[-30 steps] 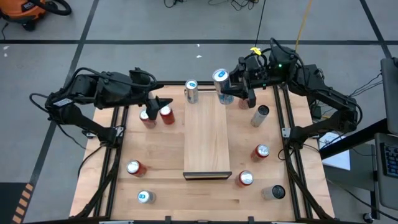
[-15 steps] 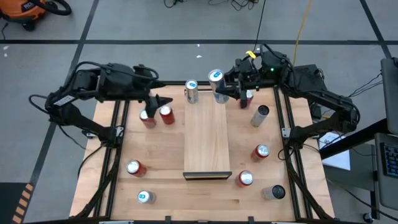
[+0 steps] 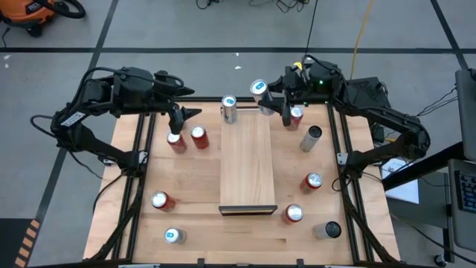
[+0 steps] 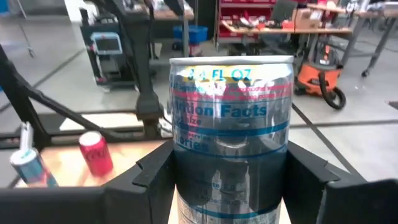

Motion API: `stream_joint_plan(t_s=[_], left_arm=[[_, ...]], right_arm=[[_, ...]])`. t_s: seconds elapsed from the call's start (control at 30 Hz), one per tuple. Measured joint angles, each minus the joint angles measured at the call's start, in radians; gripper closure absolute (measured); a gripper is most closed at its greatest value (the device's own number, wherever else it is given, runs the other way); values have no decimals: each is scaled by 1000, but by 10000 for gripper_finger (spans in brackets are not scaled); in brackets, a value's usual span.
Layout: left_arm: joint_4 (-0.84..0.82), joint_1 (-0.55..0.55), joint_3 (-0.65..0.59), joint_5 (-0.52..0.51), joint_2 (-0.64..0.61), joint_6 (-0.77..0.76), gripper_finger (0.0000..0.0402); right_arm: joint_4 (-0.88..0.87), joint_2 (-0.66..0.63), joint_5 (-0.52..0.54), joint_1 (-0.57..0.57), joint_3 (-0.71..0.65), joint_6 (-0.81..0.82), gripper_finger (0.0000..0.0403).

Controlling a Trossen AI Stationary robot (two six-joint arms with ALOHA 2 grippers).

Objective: Place canned beverage on shelf
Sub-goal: Put the top blue soda can on the shelf aligned with the other blue soda can

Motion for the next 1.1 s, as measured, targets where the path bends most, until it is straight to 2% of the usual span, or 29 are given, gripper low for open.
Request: stream_joint_plan(t_s=[0.23,0.37,0.47,0.57,0.73,0.9,1.1], left_arm=[[-4,-8,-7,-2,-1,7,79],[-5,-32,-51,-4,0,70,79],[1,-56,-97,-3,0,119,79],[2,-82,-155,-3,-4,129,79],[58,-125,-293,2,-55,125,79],[168,-153,-421,0,-151,61,79],[312,-189,-604,-9,-288,57,79]], right_arm=[[-35,5,-1,-6,0,-46,202],[-26,5,-6,-6,0,-70,202],[-35,5,-58,-6,0,-80,202],[-20,11,-105,1,0,-113,202],[50,25,-109,10,-31,-160,202],[173,23,-106,7,-84,-53,202],[198,22,-107,20,-137,-23,202]])
